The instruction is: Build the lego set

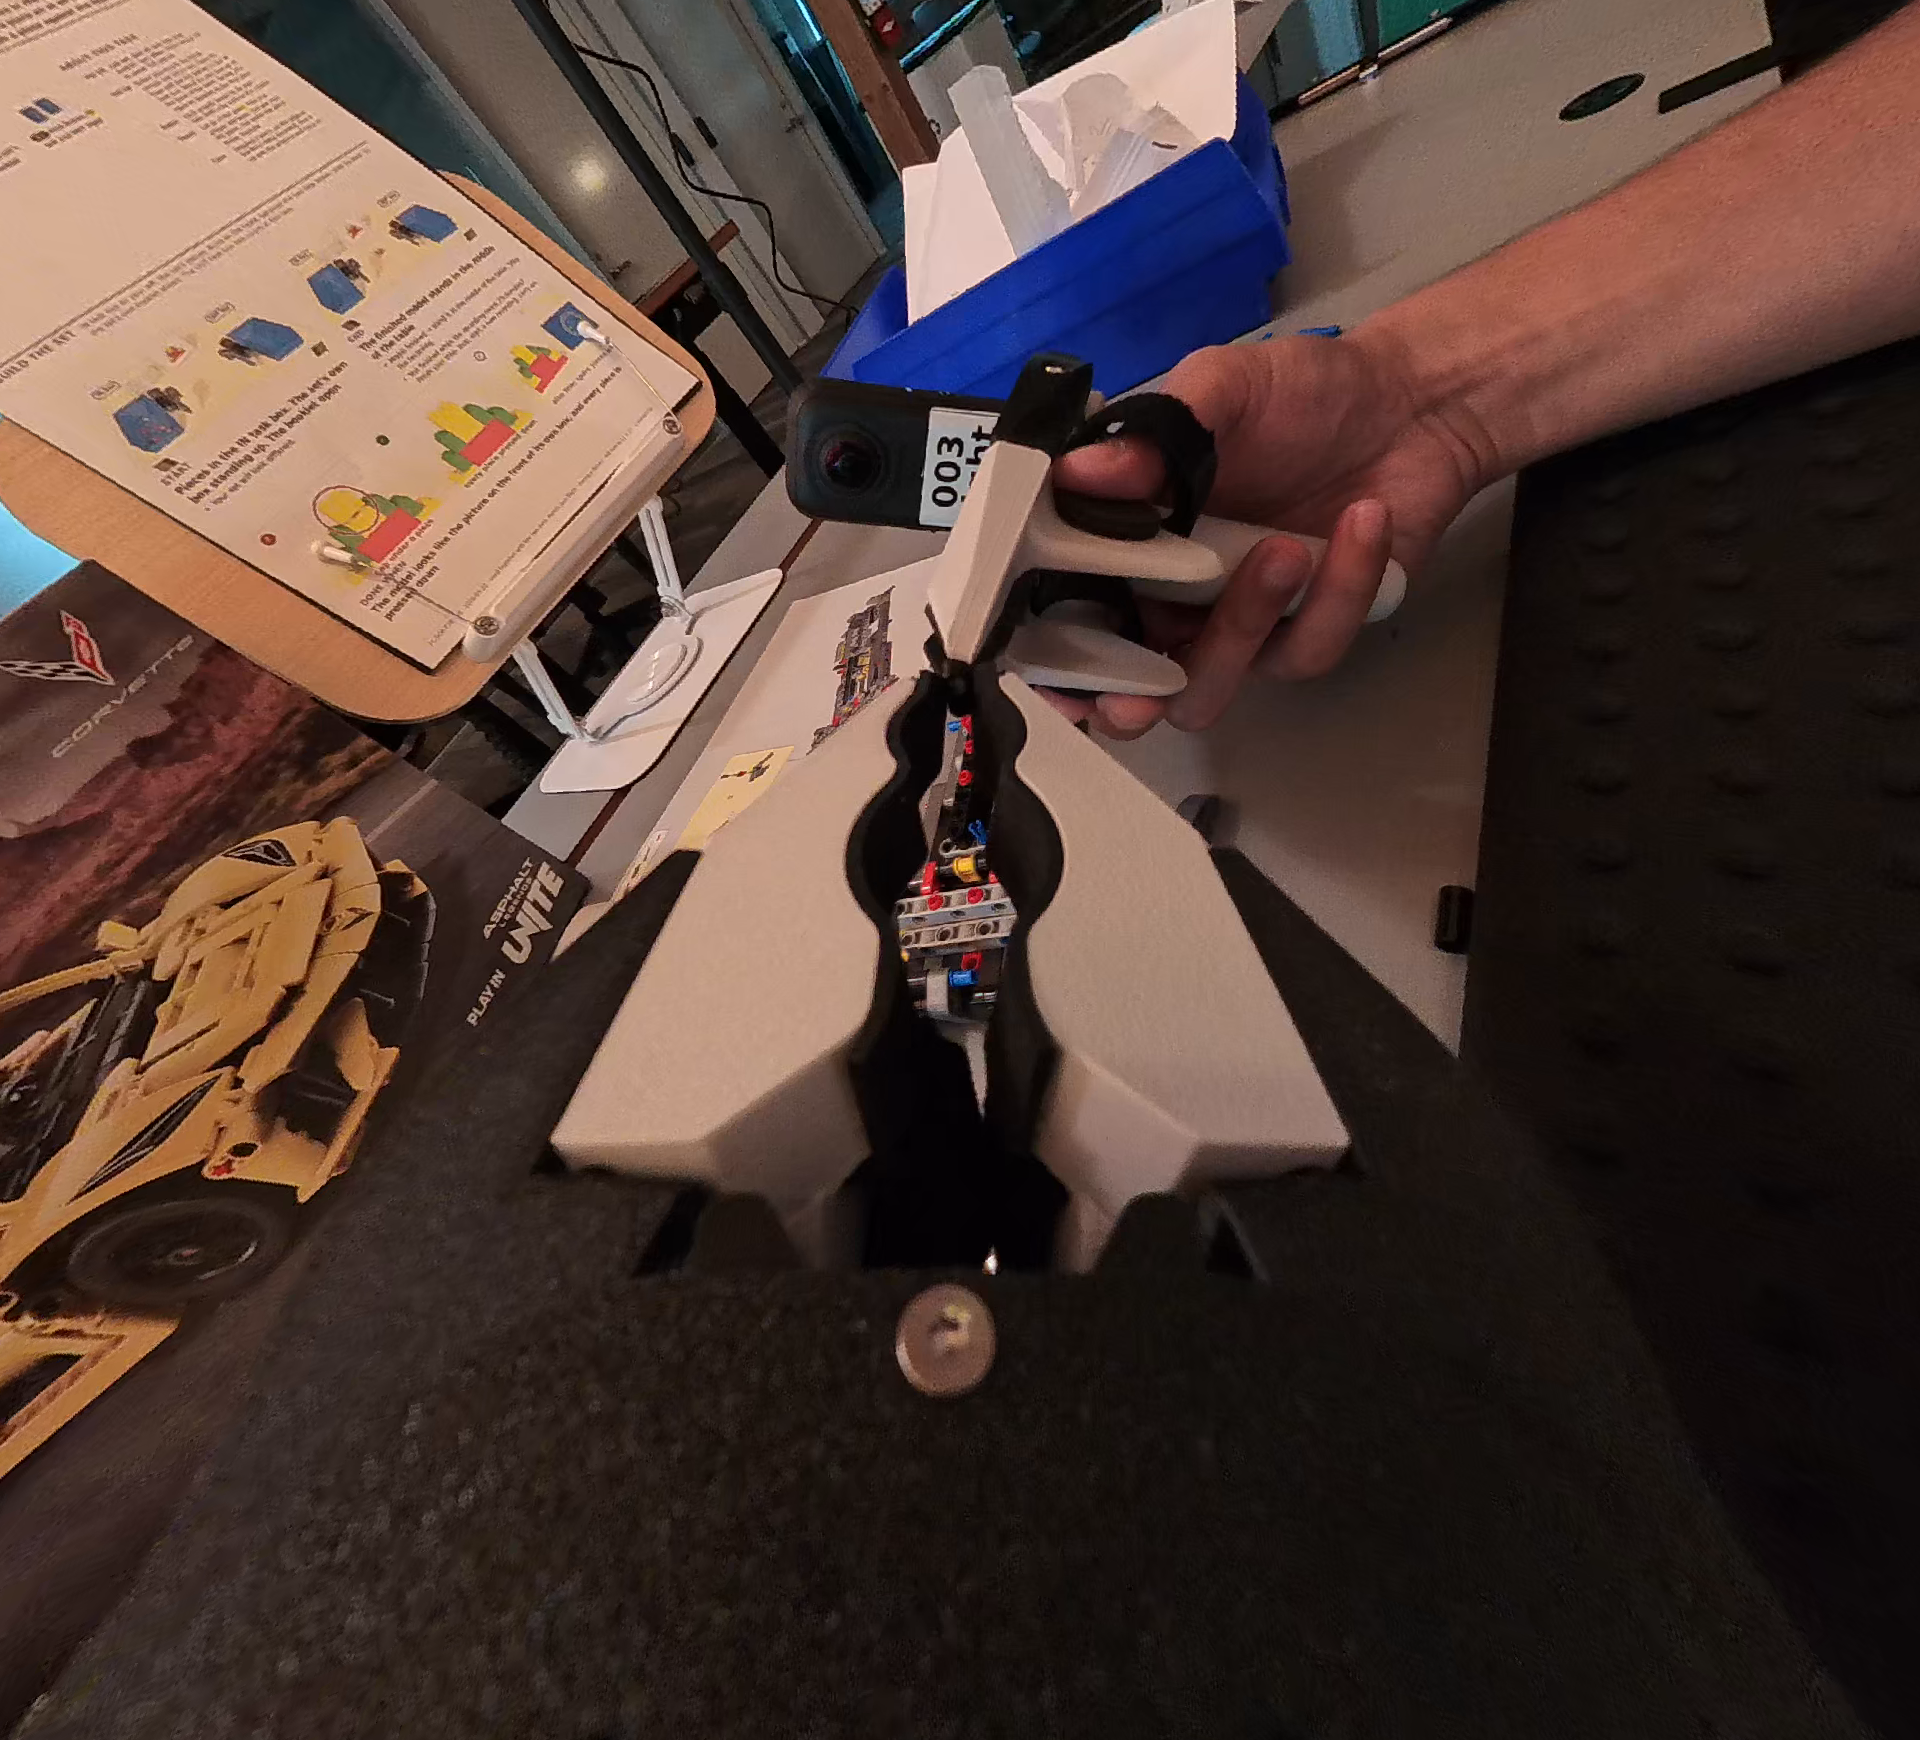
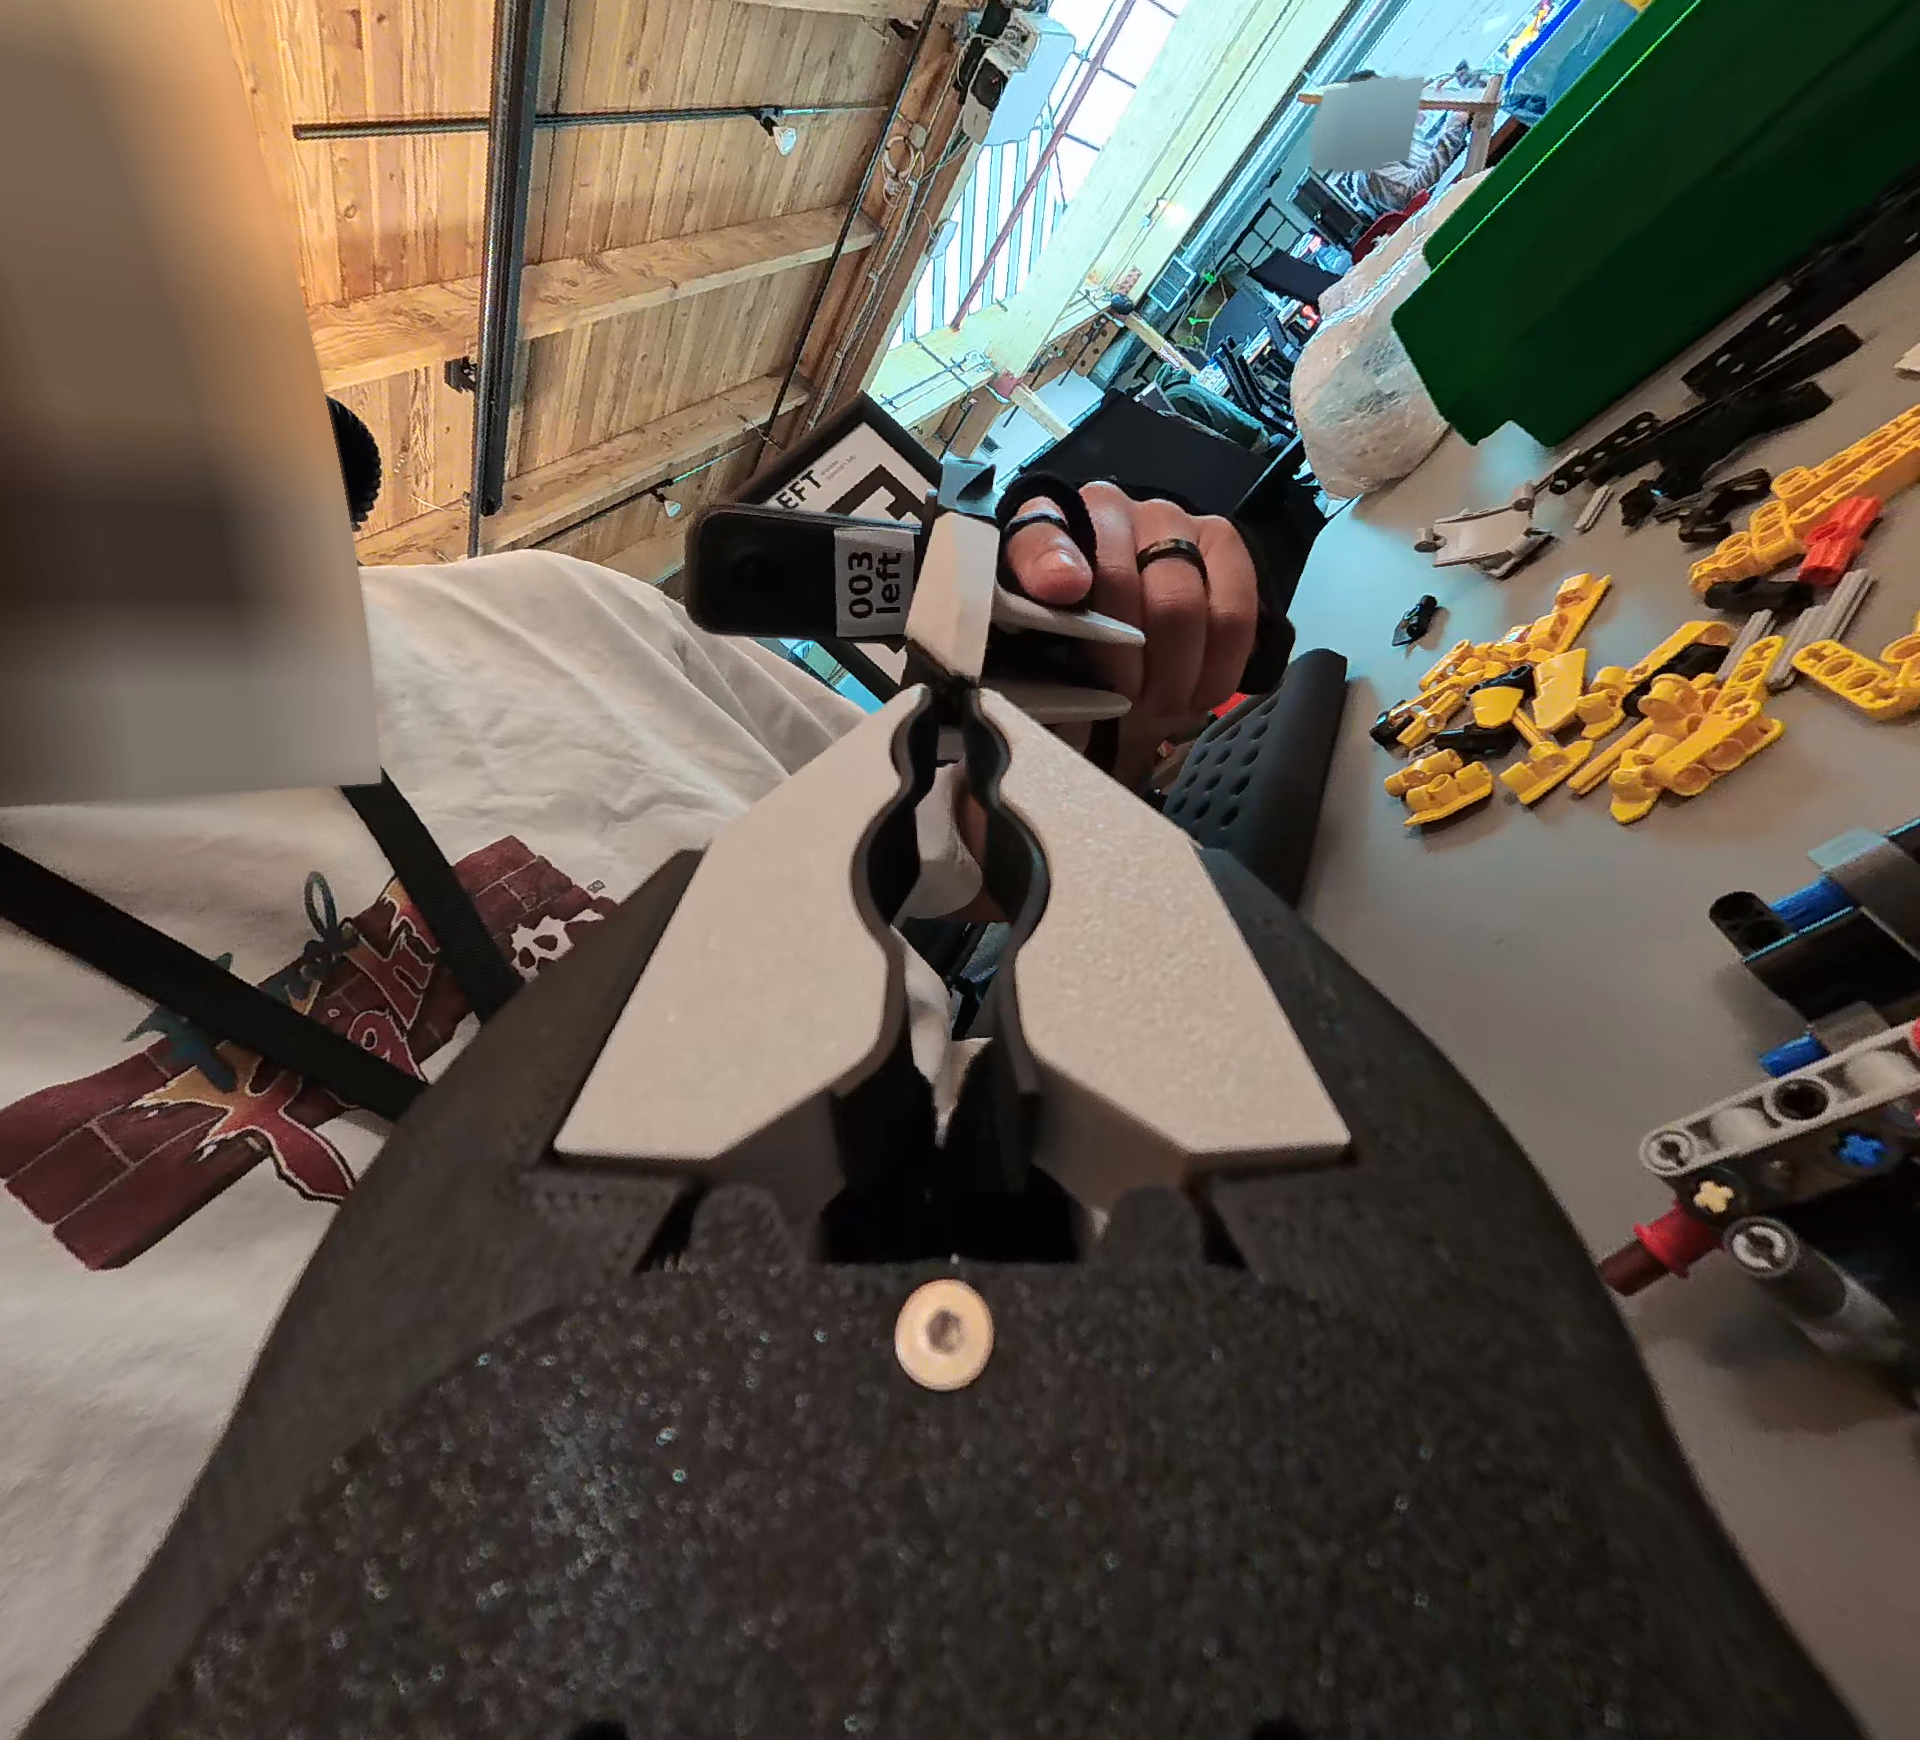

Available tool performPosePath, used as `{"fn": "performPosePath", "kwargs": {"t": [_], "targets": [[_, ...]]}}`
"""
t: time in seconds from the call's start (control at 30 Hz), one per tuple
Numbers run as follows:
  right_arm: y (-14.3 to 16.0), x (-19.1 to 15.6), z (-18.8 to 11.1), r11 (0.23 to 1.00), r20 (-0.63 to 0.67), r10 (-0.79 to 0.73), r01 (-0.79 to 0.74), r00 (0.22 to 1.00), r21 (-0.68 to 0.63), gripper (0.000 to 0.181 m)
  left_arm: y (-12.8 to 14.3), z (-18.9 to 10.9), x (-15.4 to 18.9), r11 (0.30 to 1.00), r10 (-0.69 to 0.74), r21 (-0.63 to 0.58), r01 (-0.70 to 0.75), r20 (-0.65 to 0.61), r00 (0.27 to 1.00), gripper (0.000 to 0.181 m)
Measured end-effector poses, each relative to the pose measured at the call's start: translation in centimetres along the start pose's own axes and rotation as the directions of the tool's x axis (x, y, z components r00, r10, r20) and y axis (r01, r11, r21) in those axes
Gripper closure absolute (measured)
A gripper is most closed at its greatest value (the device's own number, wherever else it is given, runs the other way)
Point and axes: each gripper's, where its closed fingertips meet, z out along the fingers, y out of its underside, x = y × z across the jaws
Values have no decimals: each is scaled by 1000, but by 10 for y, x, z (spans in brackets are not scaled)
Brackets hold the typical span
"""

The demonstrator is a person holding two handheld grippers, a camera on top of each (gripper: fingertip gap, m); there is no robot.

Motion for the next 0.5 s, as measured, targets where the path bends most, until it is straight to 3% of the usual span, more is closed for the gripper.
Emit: {"fn": "performPosePath", "kwargs": {"t": [0.03,0.5], "targets": [[0,0,0,1000,3,-2,2,1000,1,178,0,0,0,1000,3,0,-3,-1,1000,178],[-3,-3,0,999,35,22,-23,999,29,179,-4,1,-3,999,50,5,-50,58,997,178]]}}
